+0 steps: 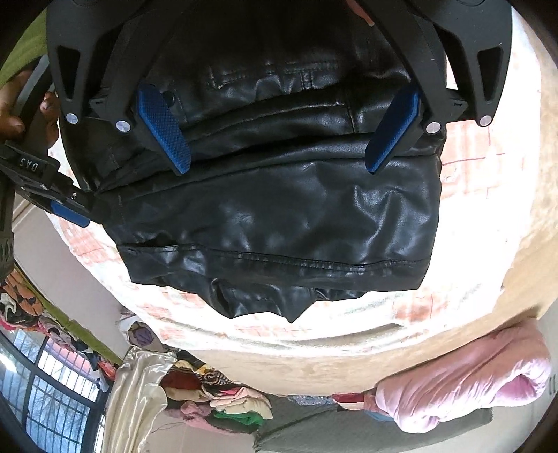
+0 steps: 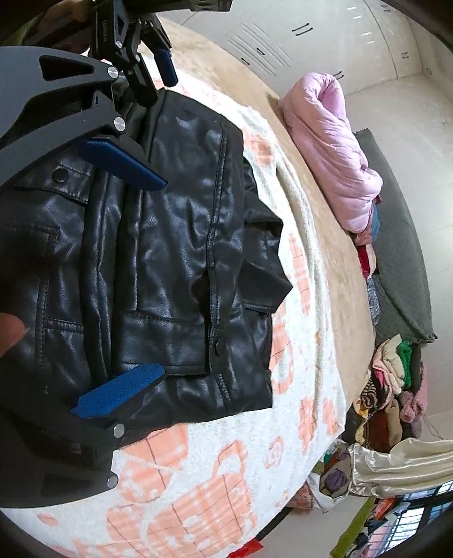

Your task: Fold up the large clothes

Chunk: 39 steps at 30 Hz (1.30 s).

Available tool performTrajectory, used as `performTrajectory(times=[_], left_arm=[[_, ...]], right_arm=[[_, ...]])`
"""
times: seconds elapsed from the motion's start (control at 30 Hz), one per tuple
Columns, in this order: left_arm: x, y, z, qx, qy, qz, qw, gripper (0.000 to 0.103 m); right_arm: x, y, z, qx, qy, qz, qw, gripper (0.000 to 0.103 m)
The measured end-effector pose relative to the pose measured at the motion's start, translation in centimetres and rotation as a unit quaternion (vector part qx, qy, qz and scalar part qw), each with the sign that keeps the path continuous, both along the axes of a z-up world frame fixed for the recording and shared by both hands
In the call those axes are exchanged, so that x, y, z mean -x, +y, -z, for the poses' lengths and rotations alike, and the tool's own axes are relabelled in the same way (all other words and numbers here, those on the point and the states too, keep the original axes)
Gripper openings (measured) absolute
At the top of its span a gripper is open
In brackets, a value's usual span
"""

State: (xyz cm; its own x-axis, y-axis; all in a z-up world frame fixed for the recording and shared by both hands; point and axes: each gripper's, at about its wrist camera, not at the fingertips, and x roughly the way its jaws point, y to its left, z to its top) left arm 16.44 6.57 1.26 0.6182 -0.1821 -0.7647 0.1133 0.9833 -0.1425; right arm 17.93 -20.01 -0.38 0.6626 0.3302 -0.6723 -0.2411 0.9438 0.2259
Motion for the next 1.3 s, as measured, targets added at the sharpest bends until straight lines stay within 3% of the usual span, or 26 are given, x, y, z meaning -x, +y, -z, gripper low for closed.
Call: performTrajectory(times=[0.33, 0.47, 0.93, 1.3], left_arm=[[0.8, -0.5, -0.9, -0.011, -0.008, -0.006, 0.9999, 0.094], [1.6, -1.0, -1.8, -0.047, -0.034, -0.021, 0.9981, 0.094], [6.0, -1.1, -3.3, -0.054, -0.058, -0.042, 0.9959, 0.094], [9.1, -1.3, -2.5, -0.065, -0.038, -0.042, 0.9963, 0.094]], right_arm=[[1.1, 0.2, -1.3, 0.002, -0.016, -0.009, 1.0, 0.099], [1.7, 0.1, -2.0, -0.003, -0.02, -0.011, 1.0, 0.099], [5.6, -0.3, -3.7, 0.004, -0.038, -0.048, 0.998, 0.099], [9.2, -1.5, -3.3, 0.021, -0.034, -0.069, 0.997, 0.099]])
